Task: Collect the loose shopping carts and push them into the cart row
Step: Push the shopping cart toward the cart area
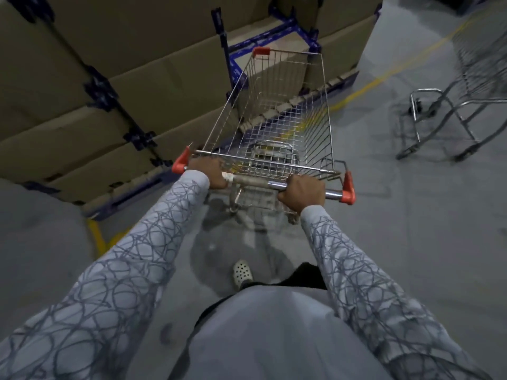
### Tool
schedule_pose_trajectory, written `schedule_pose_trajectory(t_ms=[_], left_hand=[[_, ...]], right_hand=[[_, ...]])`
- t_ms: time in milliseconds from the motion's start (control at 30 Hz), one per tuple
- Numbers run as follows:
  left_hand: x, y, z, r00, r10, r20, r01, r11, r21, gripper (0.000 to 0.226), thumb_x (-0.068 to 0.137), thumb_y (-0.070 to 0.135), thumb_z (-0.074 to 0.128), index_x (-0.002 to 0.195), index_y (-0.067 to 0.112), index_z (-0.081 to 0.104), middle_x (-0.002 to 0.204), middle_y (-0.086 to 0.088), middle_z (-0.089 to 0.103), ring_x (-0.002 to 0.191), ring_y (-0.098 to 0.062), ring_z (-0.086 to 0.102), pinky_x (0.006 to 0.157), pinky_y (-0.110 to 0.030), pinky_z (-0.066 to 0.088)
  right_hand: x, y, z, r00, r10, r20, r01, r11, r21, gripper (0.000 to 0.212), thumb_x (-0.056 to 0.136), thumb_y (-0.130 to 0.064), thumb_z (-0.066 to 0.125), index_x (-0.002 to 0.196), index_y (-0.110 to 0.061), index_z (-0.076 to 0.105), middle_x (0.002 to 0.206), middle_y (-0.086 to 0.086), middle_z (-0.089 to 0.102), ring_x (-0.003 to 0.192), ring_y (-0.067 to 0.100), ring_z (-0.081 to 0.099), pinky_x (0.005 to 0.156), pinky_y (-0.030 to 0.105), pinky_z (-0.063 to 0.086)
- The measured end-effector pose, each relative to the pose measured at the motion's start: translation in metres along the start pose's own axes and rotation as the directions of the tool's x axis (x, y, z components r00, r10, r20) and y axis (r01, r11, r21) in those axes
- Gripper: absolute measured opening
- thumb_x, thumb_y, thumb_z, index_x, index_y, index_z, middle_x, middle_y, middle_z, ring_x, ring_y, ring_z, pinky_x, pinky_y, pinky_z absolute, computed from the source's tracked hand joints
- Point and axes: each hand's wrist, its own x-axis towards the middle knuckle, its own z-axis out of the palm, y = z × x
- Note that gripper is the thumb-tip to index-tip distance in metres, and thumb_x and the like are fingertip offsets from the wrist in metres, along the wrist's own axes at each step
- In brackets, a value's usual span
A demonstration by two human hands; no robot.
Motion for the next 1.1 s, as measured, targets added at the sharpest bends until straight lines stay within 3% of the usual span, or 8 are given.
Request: schedule_pose_trajectory(t_ms=[100, 233, 333, 467, 600, 733, 833, 1100], left_hand=[[-0.036, 0.017, 0.019, 0.996, -0.082, -0.025, 0.081, 0.996, -0.04, 0.048, 0.073, 0.056, 0.059, 0.098, 0.017, 0.069, 0.1, -0.009, 0.072, 0.092, -0.031, 0.068, 0.079, -0.034, 0.053], [-0.095, 0.049, 0.046, 0.971, -0.223, -0.083, 0.216, 0.972, -0.092, 0.042, 0.068, 0.055, 0.055, 0.084, 0.017, 0.067, 0.093, -0.01, 0.072, 0.089, -0.031, 0.068, 0.083, -0.034, 0.054], [-0.141, 0.079, 0.066, 0.941, -0.334, -0.05, 0.324, 0.935, -0.146, 0.05, 0.064, 0.06, 0.052, 0.085, 0.017, 0.07, 0.092, -0.008, 0.072, 0.089, -0.03, 0.068, 0.083, -0.033, 0.052], [-0.201, 0.108, 0.089, 0.893, -0.449, -0.025, 0.437, 0.879, -0.19, 0.036, 0.07, 0.054, 0.059, 0.079, 0.022, 0.071, 0.081, 0.0, 0.068, 0.082, -0.026, 0.065, 0.077, -0.032, 0.045], [-0.263, 0.122, 0.101, 0.852, -0.523, -0.034, 0.502, 0.832, -0.235, 0.042, 0.064, 0.056, 0.05, 0.078, 0.023, 0.072, 0.077, -0.001, 0.067, 0.077, -0.025, 0.063, 0.075, -0.03, 0.045], [-0.314, 0.122, 0.13, 0.773, -0.634, -0.023, 0.599, 0.741, -0.304, 0.028, 0.069, 0.043, 0.064, 0.084, 0.023, 0.077, 0.081, -0.003, 0.073, 0.08, -0.027, 0.069, 0.072, -0.028, 0.048], [-0.354, 0.119, 0.153, 0.704, -0.71, 0.012, 0.682, 0.671, -0.29, 0.023, 0.07, 0.039, 0.065, 0.081, 0.021, 0.075, 0.078, -0.002, 0.072, 0.082, -0.029, 0.069, 0.069, -0.028, 0.042], [-0.447, 0.11, 0.199, 0.489, -0.853, 0.179, 0.852, 0.424, -0.306, 0.025, 0.069, 0.043, 0.06, 0.068, 0.02, 0.067, 0.06, 0.005, 0.057, 0.066, -0.024, 0.062, 0.063, -0.027, 0.037]], right_hand=[[-0.02, 0.01, 0.003, 0.999, -0.053, 0.009, 0.053, 0.999, 0.003, 0.031, 0.083, -0.053, 0.059, 0.082, -0.022, 0.064, 0.068, -0.004, 0.054, 0.061, 0.022, 0.052, 0.062, 0.028, 0.039], [-0.053, 0.038, 0.008, 0.985, -0.171, 0.031, 0.172, 0.985, -0.019, 0.028, 0.082, -0.05, 0.058, 0.08, -0.022, 0.06, 0.067, -0.004, 0.052, 0.062, 0.023, 0.053, 0.062, 0.029, 0.039], [-0.075, 0.057, 0.013, 0.971, -0.231, 0.063, 0.234, 0.971, -0.046, 0.029, 0.077, -0.049, 0.06, 0.08, -0.021, 0.064, 0.07, -0.002, 0.057, 0.062, 0.024, 0.051, 0.063, 0.03, 0.039], [-0.103, 0.067, 0.025, 0.938, -0.341, 0.057, 0.345, 0.936, -0.069, 0.029, 0.074, -0.048, 0.062, 0.079, -0.02, 0.066, 0.069, -0.002, 0.06, 0.06, 0.023, 0.053, 0.061, 0.028, 0.039], [-0.13, 0.062, 0.025, 0.884, -0.464, 0.055, 0.467, 0.882, -0.064, 0.027, 0.077, -0.045, 0.065, 0.079, -0.018, 0.065, 0.076, 0.003, 0.068, 0.068, 0.025, 0.063, 0.064, 0.03, 0.041], [-0.162, 0.042, 0.034, 0.805, -0.592, 0.028, 0.593, 0.804, -0.053, 0.031, 0.077, -0.042, 0.062, 0.09, -0.015, 0.071, 0.088, 0.009, 0.073, 0.082, 0.031, 0.07, 0.068, 0.033, 0.039], [-0.189, 0.02, 0.039, 0.738, -0.675, 0.021, 0.674, 0.735, -0.066, 0.03, 0.075, -0.041, 0.061, 0.087, -0.014, 0.071, 0.086, 0.01, 0.072, 0.08, 0.031, 0.07, 0.066, 0.033, 0.038], [-0.24, -0.046, 0.043, 0.529, -0.847, 0.061, 0.848, 0.524, -0.075, 0.026, 0.075, -0.038, 0.064, 0.08, -0.012, 0.07, 0.081, 0.011, 0.071, 0.075, 0.03, 0.068, 0.066, 0.032, 0.038]])
